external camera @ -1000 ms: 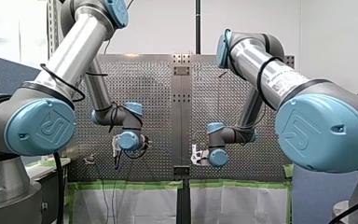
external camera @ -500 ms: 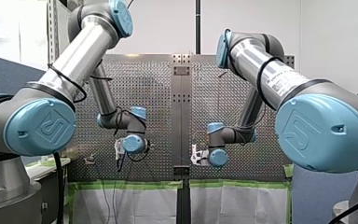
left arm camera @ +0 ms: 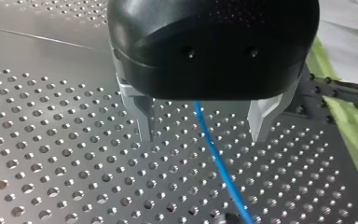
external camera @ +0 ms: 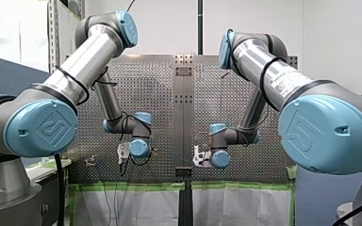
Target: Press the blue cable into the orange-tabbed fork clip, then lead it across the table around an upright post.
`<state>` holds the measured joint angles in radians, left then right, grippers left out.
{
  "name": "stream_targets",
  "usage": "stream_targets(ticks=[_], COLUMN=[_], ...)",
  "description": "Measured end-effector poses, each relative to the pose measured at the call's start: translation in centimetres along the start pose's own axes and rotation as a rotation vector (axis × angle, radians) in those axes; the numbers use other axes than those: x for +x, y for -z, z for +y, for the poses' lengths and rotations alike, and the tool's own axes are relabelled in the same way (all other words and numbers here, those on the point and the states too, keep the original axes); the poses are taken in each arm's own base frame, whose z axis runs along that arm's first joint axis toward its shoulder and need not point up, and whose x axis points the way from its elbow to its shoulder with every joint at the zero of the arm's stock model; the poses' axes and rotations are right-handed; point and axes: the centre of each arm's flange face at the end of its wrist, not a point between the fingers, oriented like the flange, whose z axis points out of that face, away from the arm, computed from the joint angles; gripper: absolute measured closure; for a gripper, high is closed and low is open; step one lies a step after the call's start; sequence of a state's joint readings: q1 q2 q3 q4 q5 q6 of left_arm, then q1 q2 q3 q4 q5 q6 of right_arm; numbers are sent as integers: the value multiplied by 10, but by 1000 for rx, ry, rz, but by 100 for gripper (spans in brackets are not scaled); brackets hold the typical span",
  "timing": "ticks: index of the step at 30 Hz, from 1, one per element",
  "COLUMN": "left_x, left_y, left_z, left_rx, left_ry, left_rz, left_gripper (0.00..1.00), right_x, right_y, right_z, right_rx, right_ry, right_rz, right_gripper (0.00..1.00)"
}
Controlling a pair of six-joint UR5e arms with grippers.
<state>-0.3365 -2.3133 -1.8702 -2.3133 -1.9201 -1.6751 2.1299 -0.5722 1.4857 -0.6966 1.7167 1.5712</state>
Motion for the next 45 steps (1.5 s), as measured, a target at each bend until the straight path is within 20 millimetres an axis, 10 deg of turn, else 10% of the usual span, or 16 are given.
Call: stream_targets(ticks=[34, 39, 41, 45], left_x=[5, 4, 3, 3], left_y=[-29, -29, -29, -28], left_z=[-9, -10, -10, -9], left_rx=[-30, -43, -56, -78], left_ry=[-3, 4, 7, 13], left_rz=[23, 19, 17, 14], left_gripper=[0, 39, 80, 100], right_x=[2, 2, 1, 1], right_y=[1, 0, 0, 0], right_z=[-4, -4, -4, -4], right_rx=[9, 8, 8, 9], right_ry=[11, 11, 10, 11], right_rz=[-12, -10, -10, -11], right_gripper=[100, 100, 100, 100])
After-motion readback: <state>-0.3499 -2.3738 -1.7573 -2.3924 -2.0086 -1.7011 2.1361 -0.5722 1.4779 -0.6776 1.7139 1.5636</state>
